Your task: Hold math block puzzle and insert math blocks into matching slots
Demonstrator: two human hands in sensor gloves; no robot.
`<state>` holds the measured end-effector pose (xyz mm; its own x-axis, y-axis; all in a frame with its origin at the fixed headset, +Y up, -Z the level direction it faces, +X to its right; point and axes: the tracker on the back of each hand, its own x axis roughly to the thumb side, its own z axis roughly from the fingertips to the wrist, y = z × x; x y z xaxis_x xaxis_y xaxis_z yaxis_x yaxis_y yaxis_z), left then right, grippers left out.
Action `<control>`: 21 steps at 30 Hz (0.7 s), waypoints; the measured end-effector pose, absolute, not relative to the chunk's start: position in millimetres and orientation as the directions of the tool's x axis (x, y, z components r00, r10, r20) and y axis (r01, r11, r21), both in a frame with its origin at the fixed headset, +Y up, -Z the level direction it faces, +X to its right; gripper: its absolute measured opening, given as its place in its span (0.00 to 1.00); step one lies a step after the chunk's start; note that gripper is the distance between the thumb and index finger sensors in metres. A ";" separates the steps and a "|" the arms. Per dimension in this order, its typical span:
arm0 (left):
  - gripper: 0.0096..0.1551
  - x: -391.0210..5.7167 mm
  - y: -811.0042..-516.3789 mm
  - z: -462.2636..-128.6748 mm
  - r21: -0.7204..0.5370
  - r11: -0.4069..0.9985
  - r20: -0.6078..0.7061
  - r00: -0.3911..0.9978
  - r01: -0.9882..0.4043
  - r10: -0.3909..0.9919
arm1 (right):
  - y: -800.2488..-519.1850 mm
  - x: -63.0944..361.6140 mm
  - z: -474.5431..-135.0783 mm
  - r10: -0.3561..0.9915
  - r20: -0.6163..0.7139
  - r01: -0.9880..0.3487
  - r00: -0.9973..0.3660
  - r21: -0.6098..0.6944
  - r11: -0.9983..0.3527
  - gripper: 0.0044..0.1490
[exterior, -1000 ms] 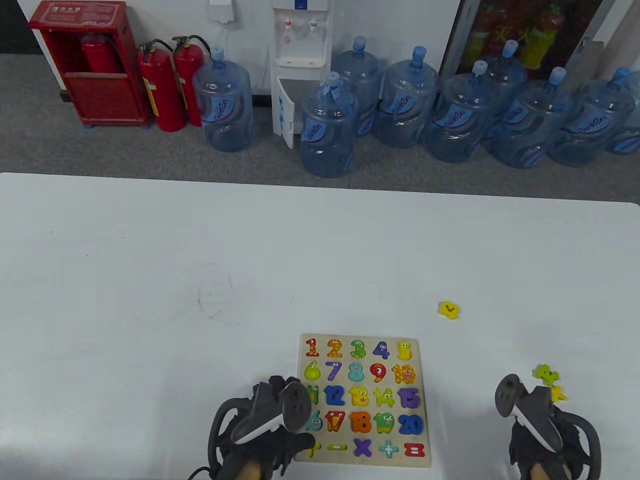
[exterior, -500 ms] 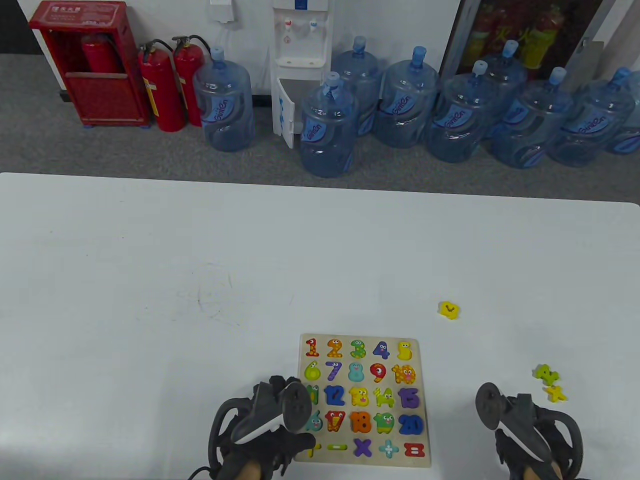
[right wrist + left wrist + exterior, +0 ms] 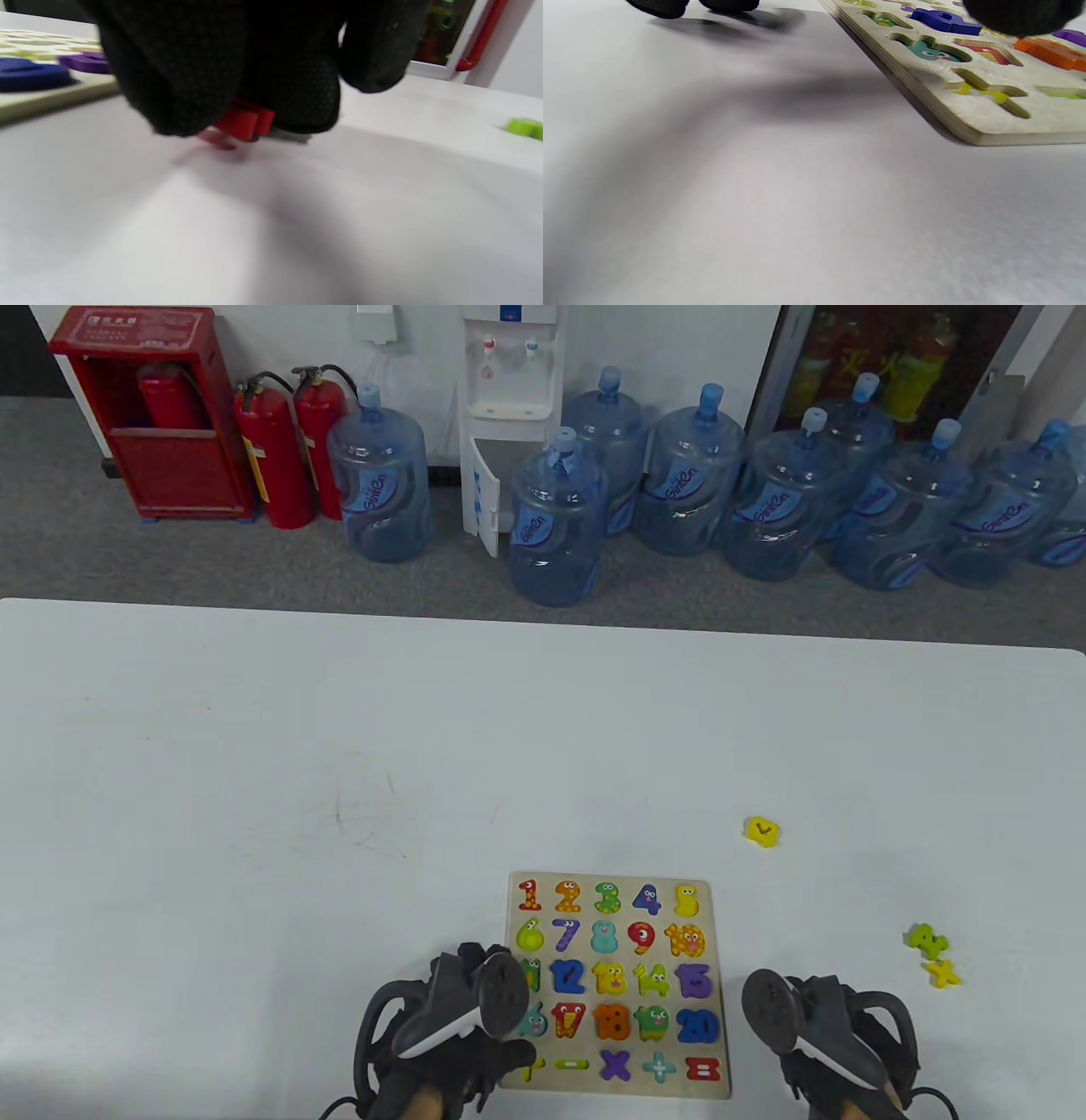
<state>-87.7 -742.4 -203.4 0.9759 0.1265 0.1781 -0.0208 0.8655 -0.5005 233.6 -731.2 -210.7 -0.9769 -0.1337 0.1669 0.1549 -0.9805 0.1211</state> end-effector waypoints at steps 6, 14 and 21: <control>0.59 -87.7 -742.8 -203.6 -0.502 0.864 0.178 0.975 -0.028 0.134 | -717.6 207.1 -196.7 -0.114 0.284 0.128 -0.952 0.034 -0.991 0.40; 0.59 -87.9 -742.8 -203.9 -0.502 0.864 0.177 0.975 -0.027 0.133 | -721.9 170.5 -178.6 -0.176 0.445 0.204 -0.878 0.016 -0.979 0.40; 0.59 -87.8 -742.9 -203.9 -0.504 0.863 0.177 0.976 -0.024 0.130 | -726.7 159.2 -172.0 -0.222 0.486 0.256 -0.845 0.002 -0.967 0.40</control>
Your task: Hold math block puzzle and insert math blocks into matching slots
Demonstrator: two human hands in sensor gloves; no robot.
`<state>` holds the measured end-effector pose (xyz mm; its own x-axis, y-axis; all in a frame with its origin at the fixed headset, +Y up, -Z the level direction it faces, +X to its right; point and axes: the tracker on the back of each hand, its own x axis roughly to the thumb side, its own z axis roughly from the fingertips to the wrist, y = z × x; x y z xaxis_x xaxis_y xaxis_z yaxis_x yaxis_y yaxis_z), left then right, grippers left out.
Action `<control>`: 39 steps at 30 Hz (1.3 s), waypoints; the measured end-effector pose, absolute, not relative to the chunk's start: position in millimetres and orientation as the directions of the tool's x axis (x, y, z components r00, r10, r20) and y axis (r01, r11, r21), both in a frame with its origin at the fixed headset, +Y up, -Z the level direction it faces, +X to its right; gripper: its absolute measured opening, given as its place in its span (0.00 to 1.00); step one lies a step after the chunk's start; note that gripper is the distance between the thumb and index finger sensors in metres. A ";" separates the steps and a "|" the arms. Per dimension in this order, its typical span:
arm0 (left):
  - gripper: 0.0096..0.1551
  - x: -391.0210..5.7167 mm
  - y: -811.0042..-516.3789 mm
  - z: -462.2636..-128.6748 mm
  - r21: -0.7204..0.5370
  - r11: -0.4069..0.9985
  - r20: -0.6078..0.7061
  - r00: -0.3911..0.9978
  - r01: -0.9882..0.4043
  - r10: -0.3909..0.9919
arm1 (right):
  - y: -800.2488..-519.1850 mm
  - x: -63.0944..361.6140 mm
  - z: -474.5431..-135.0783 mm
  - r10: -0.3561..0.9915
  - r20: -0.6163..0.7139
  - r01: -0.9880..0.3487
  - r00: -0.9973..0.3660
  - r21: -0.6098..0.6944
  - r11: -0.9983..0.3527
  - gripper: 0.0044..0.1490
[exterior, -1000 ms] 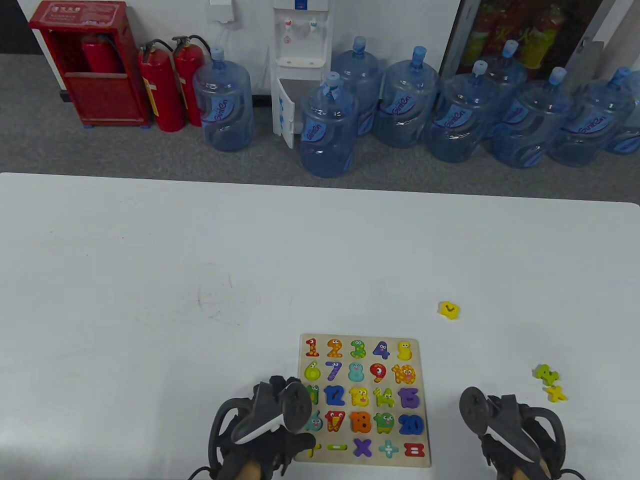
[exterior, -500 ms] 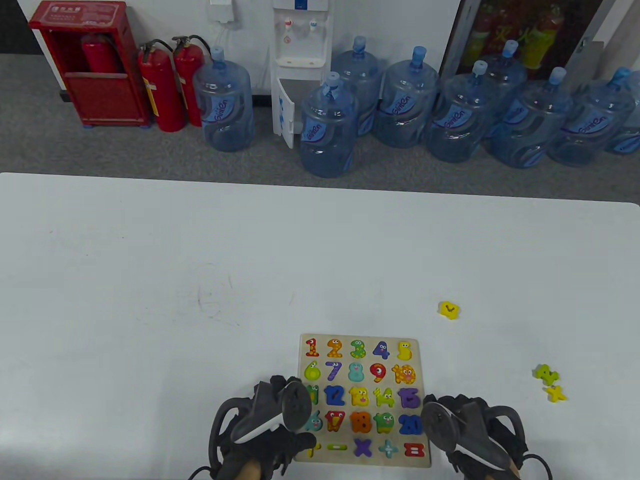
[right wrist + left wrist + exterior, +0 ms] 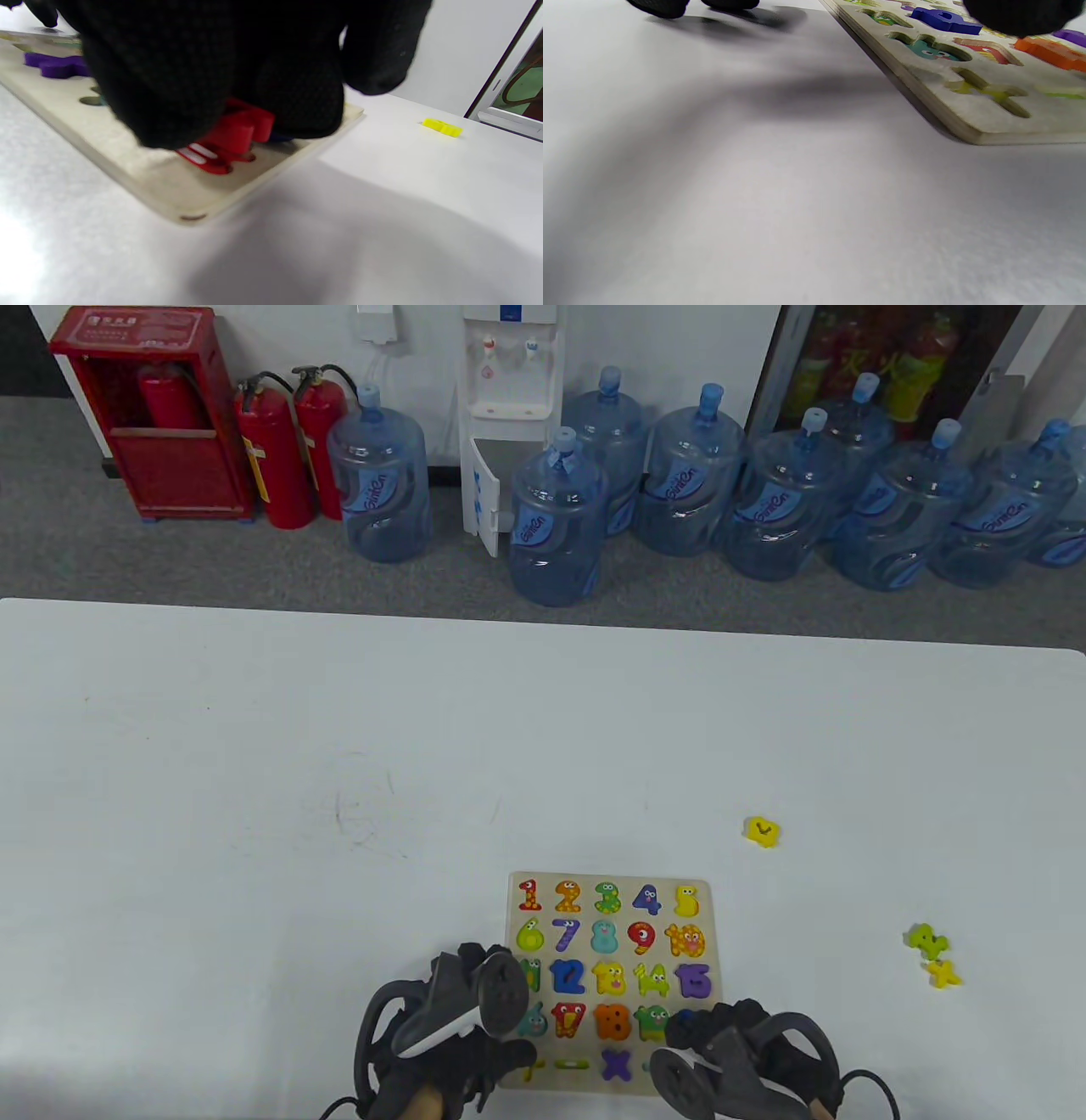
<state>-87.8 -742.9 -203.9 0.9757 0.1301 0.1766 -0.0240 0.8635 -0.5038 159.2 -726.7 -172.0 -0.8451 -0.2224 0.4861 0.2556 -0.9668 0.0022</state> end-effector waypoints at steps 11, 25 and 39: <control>0.59 -88.0 -742.9 -204.0 -0.505 0.863 0.176 0.976 -0.025 0.131 | -727.3 158.0 -169.4 -0.223 0.503 0.258 -0.835 0.001 -0.966 0.41; 0.59 -87.6 -742.4 -205.2 -0.508 0.861 0.165 0.978 -0.030 0.131 | -698.5 225.5 -218.3 -0.135 0.166 0.128 -0.977 -0.053 -0.990 0.41; 0.59 -86.0 -741.6 -206.8 -0.506 0.863 0.162 0.979 -0.022 0.121 | -732.1 275.7 -296.8 -0.119 -0.186 0.075 -0.975 0.231 -0.970 0.60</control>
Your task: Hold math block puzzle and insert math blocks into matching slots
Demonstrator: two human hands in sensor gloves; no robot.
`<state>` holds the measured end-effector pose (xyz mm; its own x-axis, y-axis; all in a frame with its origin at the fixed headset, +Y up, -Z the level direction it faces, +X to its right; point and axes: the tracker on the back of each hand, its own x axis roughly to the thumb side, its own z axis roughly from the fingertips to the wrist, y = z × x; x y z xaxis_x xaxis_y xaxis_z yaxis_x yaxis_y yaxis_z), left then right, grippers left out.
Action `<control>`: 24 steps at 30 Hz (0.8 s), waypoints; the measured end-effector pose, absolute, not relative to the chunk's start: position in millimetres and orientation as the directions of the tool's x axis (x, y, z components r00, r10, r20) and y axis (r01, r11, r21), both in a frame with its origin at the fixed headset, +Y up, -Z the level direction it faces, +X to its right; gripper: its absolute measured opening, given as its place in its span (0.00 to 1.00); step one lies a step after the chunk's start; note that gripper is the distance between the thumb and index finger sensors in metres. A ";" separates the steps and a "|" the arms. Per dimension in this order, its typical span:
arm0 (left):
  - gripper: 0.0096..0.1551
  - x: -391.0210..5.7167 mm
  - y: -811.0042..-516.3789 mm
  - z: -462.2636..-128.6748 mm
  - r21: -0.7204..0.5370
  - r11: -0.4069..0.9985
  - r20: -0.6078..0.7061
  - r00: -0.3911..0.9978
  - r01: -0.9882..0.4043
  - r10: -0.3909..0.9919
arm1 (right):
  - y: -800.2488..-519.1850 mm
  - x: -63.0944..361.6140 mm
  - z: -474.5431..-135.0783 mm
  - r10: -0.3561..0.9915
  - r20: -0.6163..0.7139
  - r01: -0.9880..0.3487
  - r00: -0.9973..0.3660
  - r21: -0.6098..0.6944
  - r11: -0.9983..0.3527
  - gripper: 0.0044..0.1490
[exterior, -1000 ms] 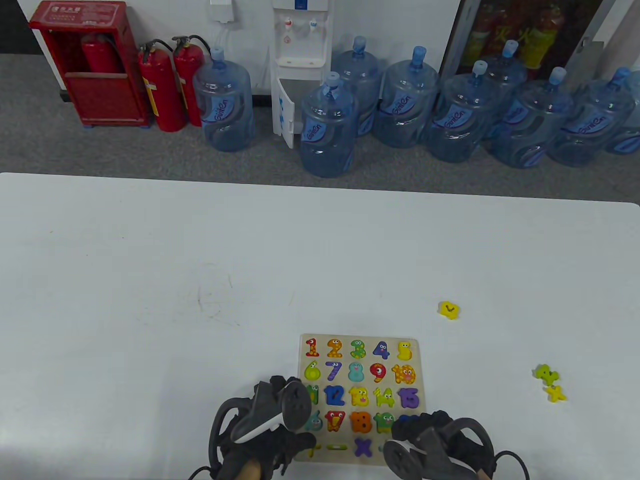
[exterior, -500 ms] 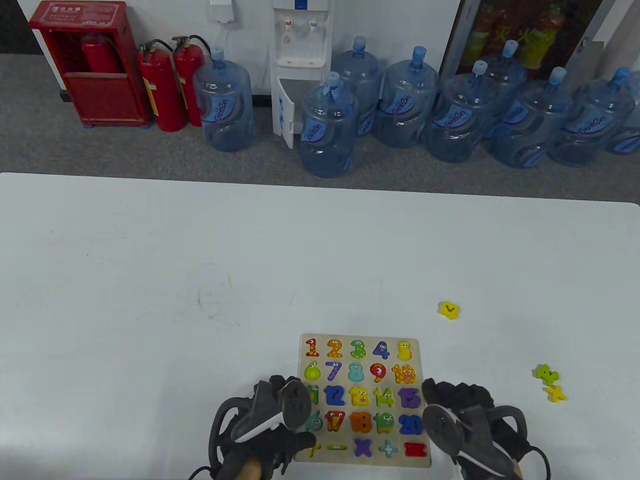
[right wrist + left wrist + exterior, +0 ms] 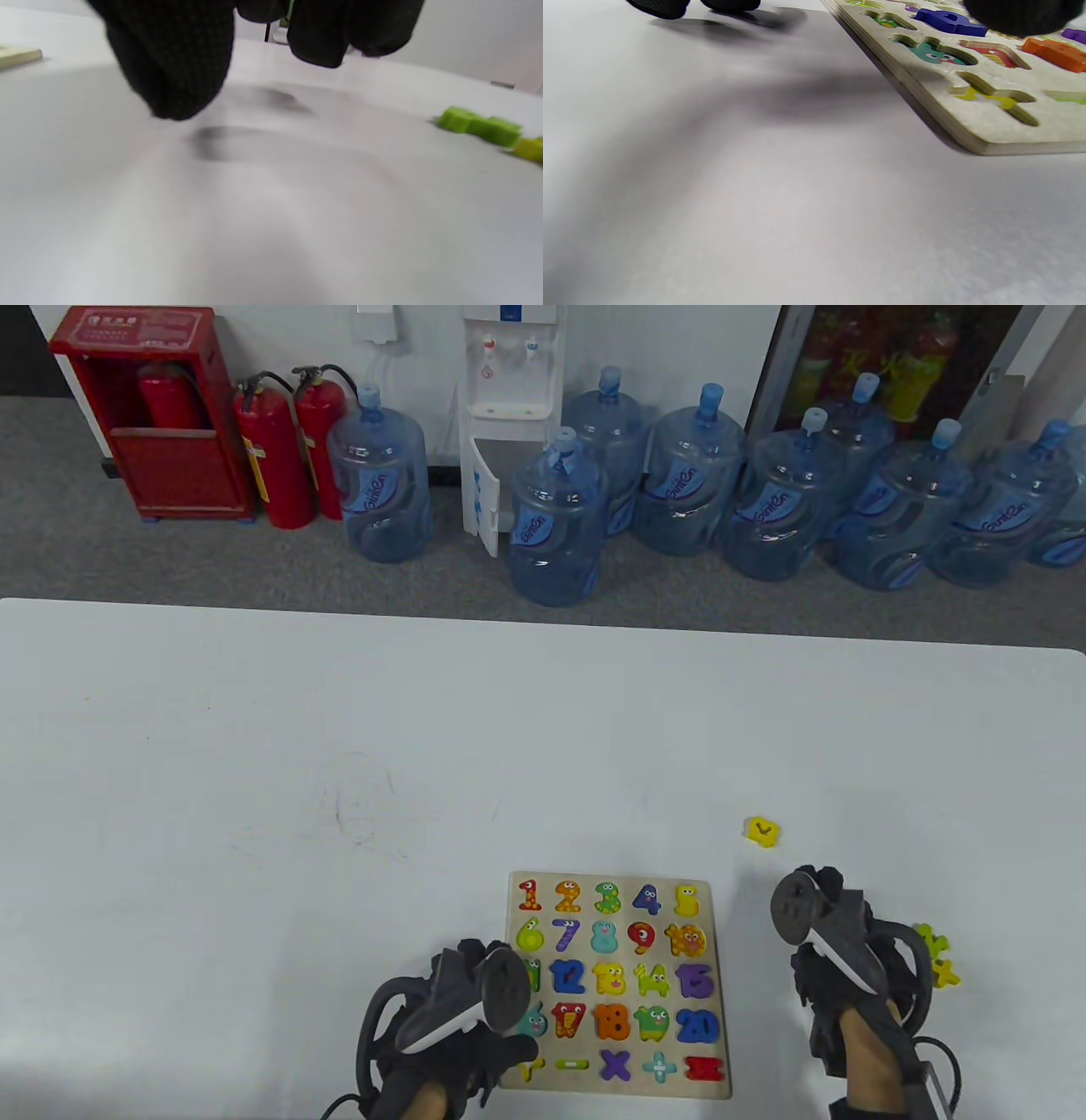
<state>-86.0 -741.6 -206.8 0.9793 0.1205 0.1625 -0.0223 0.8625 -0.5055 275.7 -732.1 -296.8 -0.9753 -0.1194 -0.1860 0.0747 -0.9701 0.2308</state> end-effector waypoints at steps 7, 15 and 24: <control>0.59 -87.6 -740.6 -208.2 -0.497 0.867 0.137 0.983 -0.041 0.125 | -737.4 257.9 -346.9 -0.136 -0.184 0.083 -0.973 0.270 -0.959 0.52; 0.59 -91.5 -741.9 -210.0 -0.502 0.863 0.114 0.985 -0.055 0.128 | -752.6 246.4 -384.6 -0.219 -0.186 0.143 -0.958 0.350 -0.926 0.48; 0.59 -96.3 -743.9 -207.7 -0.493 0.868 0.083 0.990 -0.058 0.113 | -746.4 237.1 -358.2 -0.249 -0.141 0.219 -0.958 0.195 -0.956 0.40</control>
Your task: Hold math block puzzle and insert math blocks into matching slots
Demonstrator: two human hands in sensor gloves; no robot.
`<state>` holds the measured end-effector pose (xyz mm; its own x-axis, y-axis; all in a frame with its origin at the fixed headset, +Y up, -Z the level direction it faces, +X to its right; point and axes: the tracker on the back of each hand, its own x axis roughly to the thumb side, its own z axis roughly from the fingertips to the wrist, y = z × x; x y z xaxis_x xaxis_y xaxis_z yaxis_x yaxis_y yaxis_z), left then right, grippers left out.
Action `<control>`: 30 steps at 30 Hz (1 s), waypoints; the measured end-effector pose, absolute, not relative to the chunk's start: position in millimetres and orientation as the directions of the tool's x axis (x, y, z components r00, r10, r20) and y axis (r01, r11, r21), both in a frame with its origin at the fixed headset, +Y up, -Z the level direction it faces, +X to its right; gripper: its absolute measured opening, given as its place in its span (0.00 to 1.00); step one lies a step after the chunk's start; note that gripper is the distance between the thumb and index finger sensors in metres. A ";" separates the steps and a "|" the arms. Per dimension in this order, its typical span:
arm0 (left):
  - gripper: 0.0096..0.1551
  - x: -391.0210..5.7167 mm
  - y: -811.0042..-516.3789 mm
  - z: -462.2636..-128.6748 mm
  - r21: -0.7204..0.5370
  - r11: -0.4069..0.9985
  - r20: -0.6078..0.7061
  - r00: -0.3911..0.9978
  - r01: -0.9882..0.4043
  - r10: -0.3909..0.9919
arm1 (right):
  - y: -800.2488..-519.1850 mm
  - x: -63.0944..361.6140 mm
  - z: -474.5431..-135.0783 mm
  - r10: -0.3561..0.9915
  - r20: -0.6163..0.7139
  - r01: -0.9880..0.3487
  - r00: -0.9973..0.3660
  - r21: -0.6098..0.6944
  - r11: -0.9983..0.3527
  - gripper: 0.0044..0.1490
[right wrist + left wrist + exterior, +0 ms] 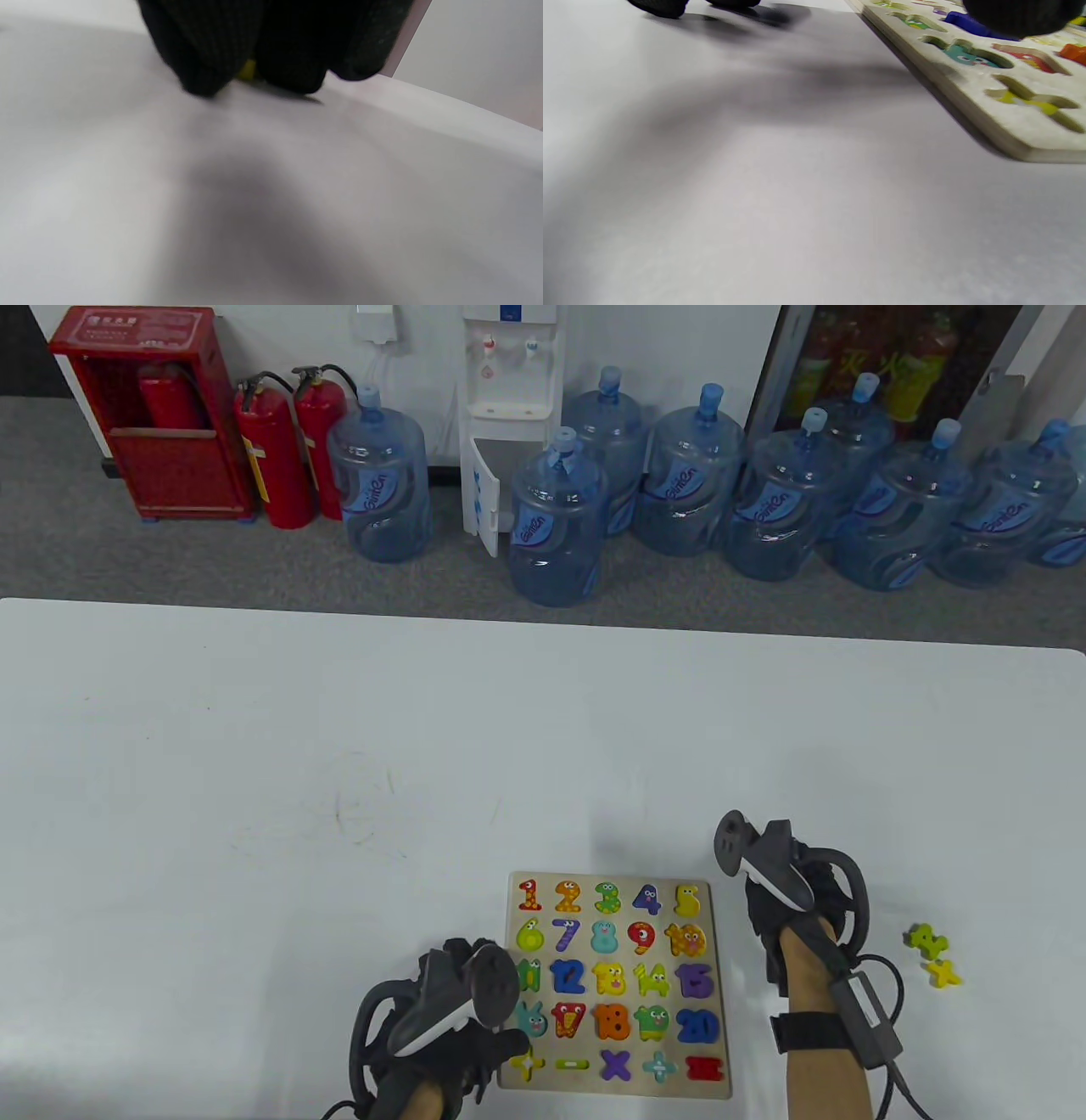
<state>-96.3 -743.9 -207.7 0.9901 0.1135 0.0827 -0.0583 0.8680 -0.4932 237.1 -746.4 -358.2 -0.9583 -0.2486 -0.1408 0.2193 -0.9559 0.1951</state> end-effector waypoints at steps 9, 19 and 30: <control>0.59 -98.8 -745.5 -207.4 -0.493 0.869 0.079 0.993 -0.038 0.087 | -737.9 247.7 -305.6 -0.039 -0.101 0.023 -0.994 0.148 -0.989 0.38; 0.59 -86.5 -743.1 -206.6 -0.489 0.872 0.162 0.983 -0.001 0.091 | -739.1 234.5 -236.3 -0.111 -0.035 0.108 -0.993 0.088 -0.990 0.38; 0.59 -82.4 -742.7 -207.3 -0.475 0.880 0.175 0.979 -0.004 0.099 | -740.2 232.6 -224.2 -0.112 0.035 0.115 -0.993 0.102 -0.988 0.45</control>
